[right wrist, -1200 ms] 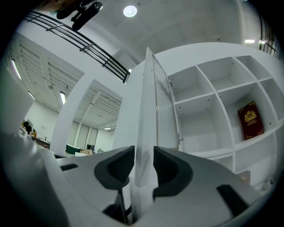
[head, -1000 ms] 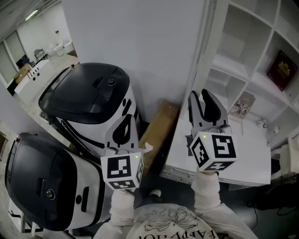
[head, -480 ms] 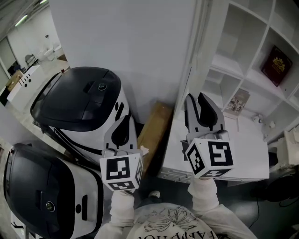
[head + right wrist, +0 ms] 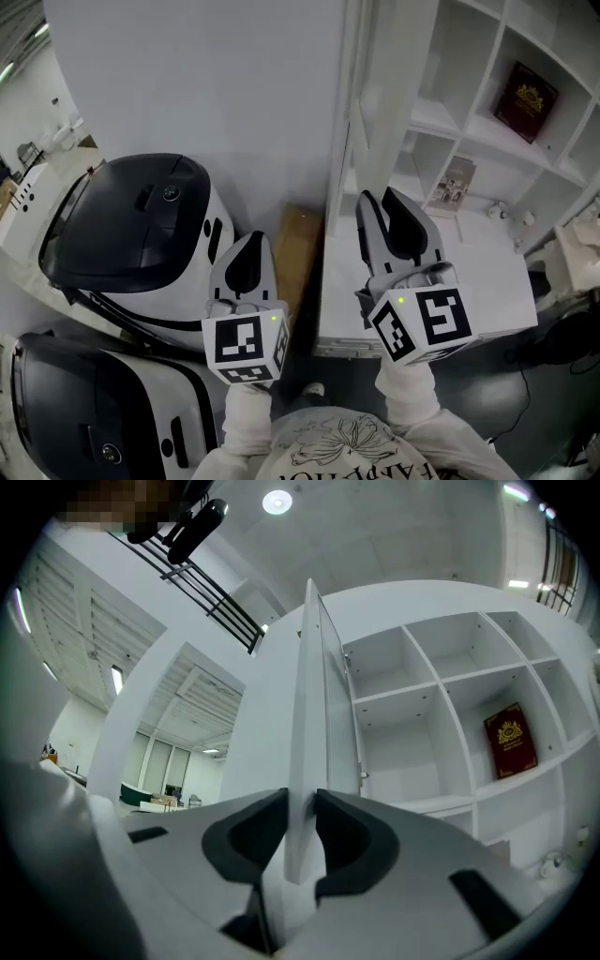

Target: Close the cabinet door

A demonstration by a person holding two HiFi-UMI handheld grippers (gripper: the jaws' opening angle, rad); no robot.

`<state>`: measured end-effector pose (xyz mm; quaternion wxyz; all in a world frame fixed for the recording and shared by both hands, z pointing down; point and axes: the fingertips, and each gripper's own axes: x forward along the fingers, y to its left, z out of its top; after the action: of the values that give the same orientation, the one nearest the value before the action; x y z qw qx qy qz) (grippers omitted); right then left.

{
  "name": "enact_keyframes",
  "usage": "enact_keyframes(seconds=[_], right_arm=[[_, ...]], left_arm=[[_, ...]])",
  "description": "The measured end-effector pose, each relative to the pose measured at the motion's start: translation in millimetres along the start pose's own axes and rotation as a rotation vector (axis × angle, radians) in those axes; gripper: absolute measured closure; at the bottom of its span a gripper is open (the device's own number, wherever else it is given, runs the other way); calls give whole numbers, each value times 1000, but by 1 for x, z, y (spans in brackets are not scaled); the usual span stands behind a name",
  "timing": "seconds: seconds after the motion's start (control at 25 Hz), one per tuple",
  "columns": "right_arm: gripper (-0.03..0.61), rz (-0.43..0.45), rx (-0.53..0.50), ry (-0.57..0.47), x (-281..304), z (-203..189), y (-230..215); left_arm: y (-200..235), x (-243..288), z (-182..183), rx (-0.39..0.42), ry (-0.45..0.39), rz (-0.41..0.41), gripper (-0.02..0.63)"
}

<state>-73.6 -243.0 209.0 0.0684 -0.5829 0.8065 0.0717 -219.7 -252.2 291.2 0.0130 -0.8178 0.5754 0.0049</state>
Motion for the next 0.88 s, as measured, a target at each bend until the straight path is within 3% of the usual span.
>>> enact_keyframes(seconds=[0.52,0.88], right_arm=[[505,-100,-21,1,-17,1,-31],[509,-107,-12,-7,-23,1,-45]], left_arm=[[-48,32,-13,-22,24,-188,606],[-70,46,-16,-25,34,-243,606]])
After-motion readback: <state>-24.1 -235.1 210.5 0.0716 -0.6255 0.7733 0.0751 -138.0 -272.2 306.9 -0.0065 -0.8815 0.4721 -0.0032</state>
